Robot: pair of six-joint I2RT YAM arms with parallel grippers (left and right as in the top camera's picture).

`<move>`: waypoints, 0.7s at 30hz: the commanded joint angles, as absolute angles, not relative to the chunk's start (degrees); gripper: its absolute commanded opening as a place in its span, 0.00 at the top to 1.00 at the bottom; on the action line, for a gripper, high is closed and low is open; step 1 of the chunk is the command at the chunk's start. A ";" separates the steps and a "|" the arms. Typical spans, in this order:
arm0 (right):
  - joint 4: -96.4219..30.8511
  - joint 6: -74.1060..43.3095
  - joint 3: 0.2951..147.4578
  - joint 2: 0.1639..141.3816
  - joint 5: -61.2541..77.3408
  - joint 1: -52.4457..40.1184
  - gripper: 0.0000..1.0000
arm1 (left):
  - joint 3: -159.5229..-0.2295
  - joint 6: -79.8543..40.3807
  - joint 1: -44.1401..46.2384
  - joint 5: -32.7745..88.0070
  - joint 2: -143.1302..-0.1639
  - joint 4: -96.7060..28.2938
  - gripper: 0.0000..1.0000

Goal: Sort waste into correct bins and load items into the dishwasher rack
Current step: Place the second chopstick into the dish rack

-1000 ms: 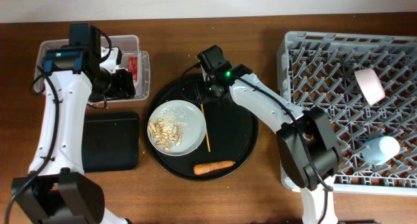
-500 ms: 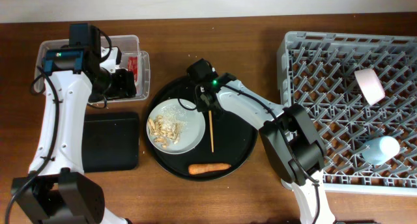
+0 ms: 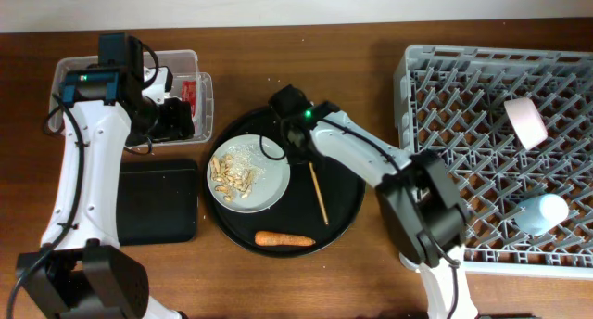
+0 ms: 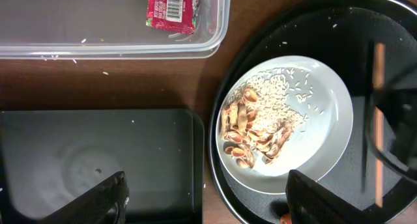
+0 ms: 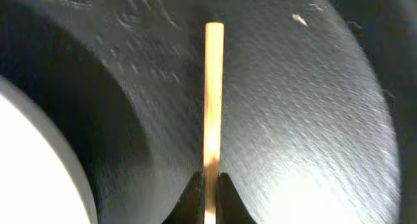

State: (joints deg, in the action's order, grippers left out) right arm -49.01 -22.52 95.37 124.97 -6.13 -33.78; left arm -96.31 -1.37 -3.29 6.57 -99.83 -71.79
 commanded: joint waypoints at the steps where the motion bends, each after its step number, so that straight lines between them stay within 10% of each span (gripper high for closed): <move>1: -53.17 -22.79 98.41 113.36 -6.07 -29.78 0.96 | -96.79 -1.93 -3.16 6.15 -98.39 -71.83 0.23; 11: -75.46 -13.76 96.71 97.97 -5.21 -6.57 0.96 | -96.79 -1.98 -2.83 7.99 -98.39 -71.61 0.21; 21: -59.99 -9.13 74.72 97.97 -3.25 -3.68 0.96 | -96.44 -1.98 7.42 8.10 -98.45 -71.18 0.20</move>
